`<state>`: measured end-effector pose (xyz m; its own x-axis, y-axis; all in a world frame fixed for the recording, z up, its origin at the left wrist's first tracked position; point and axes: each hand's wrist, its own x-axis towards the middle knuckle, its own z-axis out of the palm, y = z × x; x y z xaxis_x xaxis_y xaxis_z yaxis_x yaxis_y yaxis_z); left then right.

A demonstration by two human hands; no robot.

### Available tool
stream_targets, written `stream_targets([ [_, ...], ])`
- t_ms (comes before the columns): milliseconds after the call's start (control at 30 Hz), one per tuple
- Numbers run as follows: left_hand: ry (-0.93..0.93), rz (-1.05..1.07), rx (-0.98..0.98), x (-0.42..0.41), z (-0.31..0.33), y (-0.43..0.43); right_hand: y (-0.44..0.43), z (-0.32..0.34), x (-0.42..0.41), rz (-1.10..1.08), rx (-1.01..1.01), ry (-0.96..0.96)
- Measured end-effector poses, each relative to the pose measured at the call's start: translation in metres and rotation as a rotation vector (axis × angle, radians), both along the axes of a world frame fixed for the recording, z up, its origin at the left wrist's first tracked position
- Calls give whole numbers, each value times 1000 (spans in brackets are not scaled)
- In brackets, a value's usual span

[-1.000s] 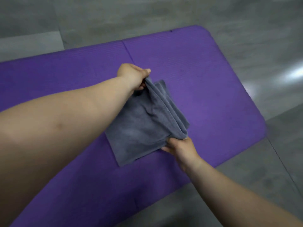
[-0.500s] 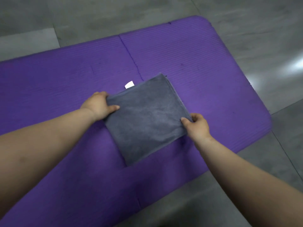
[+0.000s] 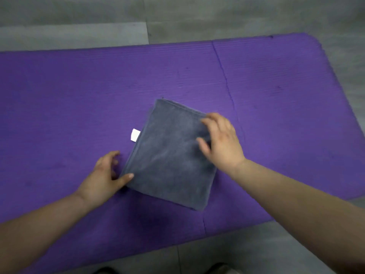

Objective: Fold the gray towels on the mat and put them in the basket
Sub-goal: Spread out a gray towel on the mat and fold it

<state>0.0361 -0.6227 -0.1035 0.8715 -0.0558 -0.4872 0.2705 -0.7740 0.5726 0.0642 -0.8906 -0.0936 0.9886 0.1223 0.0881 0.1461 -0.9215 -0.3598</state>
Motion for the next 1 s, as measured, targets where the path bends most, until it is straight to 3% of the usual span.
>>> stream_targets([
  [67,-342,-412,166,-10,-6,27,12,-8,-42,300,-76,2],
  [133,-493,-842,258,-15,-13,43,19,-13,-82,496,-237,109],
  [200,-509,-1045,268,-12,-16,41,19,-19,-103,521,-413,242],
  [300,-437,-1153,336,0,-20,26,14,-26,-91,435,-424,265],
  [367,-413,-1126,358,11,-21,18,9,-24,-76,450,-363,217],
  [433,-572,-1078,314,21,-21,12,7,-19,-64,462,-253,231],
  [600,-552,-1022,143,27,-4,2,-3,-2,-51,163,158,659],
  [667,-302,-899,-33,23,3,2,-10,1,-57,43,409,775],
  [767,117,-456,-403,14,9,-5,-20,-1,-69,-215,780,809],
  [833,133,-193,-594,13,12,-11,-21,-1,-72,-423,981,782],
  [900,104,-114,-609,13,15,-18,-20,-3,-70,-555,1065,742],
  [1000,19,-222,-421,17,14,-25,-16,-10,-63,-666,947,666],
])
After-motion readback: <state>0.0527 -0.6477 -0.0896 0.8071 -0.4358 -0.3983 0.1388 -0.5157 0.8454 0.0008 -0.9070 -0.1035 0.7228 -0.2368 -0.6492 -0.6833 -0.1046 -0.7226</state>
